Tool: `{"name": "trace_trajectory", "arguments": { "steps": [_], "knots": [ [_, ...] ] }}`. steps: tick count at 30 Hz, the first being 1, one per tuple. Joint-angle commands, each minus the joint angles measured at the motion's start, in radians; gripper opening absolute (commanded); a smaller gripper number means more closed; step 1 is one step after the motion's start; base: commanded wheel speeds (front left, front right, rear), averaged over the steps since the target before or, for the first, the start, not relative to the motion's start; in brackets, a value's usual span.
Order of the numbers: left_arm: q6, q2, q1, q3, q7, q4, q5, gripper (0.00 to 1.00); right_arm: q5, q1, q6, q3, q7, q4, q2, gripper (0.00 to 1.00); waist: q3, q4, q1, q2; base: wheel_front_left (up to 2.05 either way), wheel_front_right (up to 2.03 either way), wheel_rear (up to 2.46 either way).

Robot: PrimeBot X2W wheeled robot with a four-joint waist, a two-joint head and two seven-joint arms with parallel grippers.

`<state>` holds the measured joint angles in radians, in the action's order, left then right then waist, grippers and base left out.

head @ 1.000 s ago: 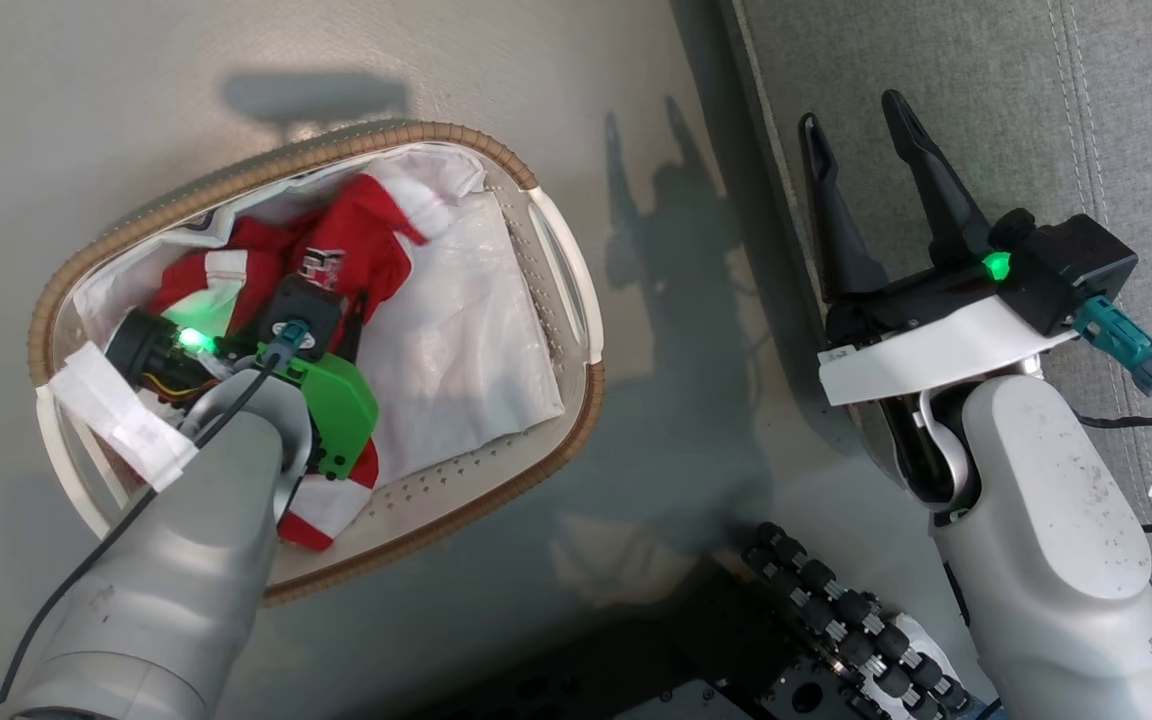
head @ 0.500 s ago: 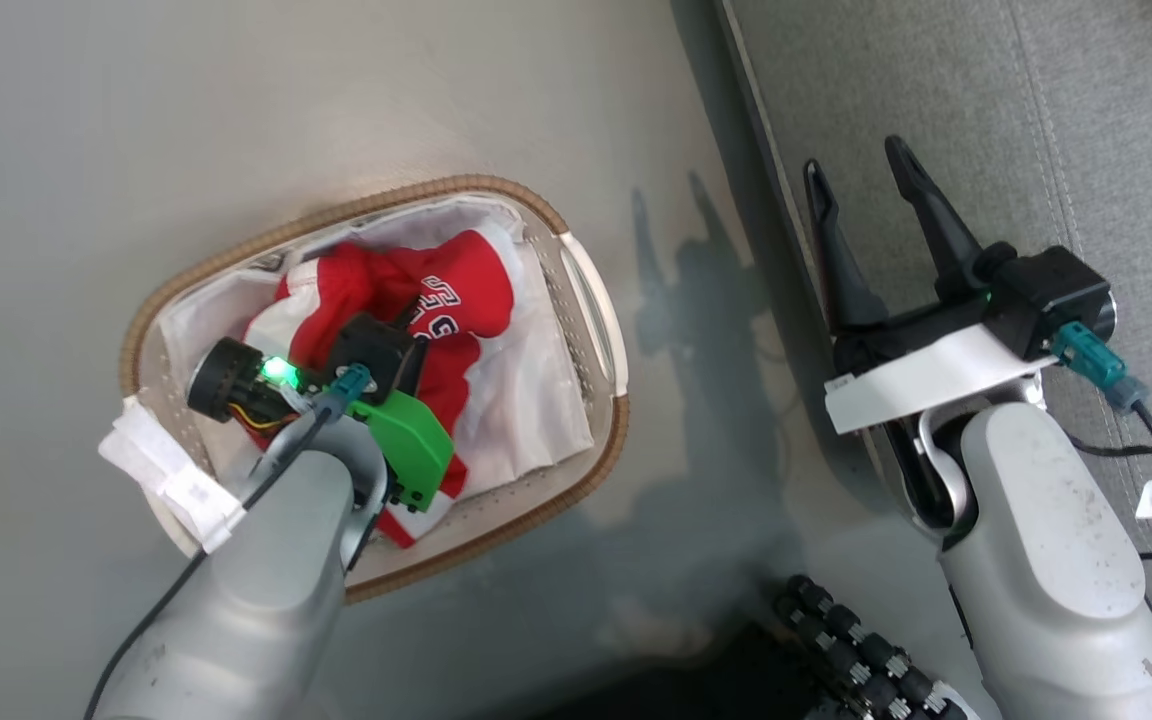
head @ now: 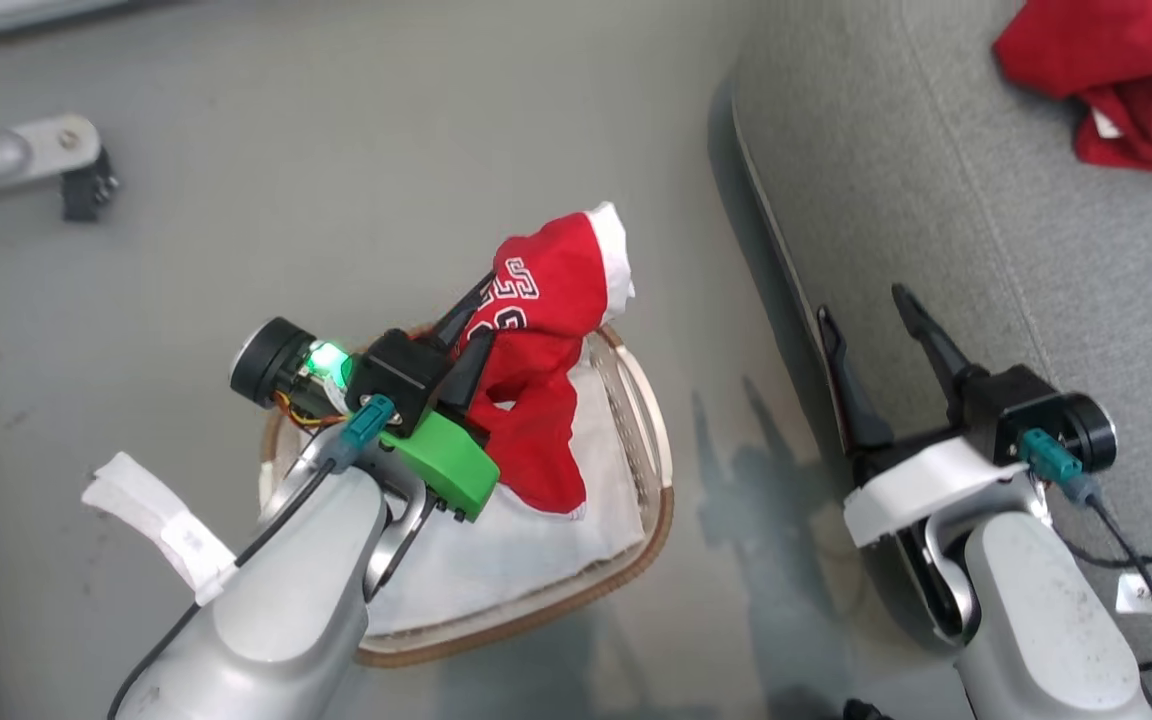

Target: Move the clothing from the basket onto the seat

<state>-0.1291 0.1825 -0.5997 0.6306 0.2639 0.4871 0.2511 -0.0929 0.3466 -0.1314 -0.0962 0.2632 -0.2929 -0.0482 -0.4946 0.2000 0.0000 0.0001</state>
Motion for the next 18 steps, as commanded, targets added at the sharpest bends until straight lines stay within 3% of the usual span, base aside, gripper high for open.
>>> {"name": "trace_trajectory", "arguments": {
  "steps": [1, 9, 18],
  "knots": [
    [-0.002, 0.012, 0.019, 0.000, 0.001, -0.026, 0.007, 0.00, 0.008, -0.033, 0.001, 0.002, 0.002, -0.009, -0.004, 1.00, 0.193, -0.077, 0.0000, -0.0001, 0.00, 0.00, 0.00],
    [-0.002, 0.070, -0.055, 0.050, 0.001, -0.141, 0.025, 0.00, 0.034, -0.112, 0.001, -0.017, 0.002, -0.035, -0.004, 1.00, 0.349, -0.098, 0.0000, -0.0001, 0.00, 0.00, 0.00],
    [-0.001, 0.191, -0.212, 0.157, 0.001, -0.196, 0.093, 0.00, 0.031, -0.086, 0.001, -0.082, 0.002, -0.036, -0.004, 1.00, 0.426, -0.085, 0.0000, -0.0001, 0.00, 0.00, 0.00]
  ]
}}
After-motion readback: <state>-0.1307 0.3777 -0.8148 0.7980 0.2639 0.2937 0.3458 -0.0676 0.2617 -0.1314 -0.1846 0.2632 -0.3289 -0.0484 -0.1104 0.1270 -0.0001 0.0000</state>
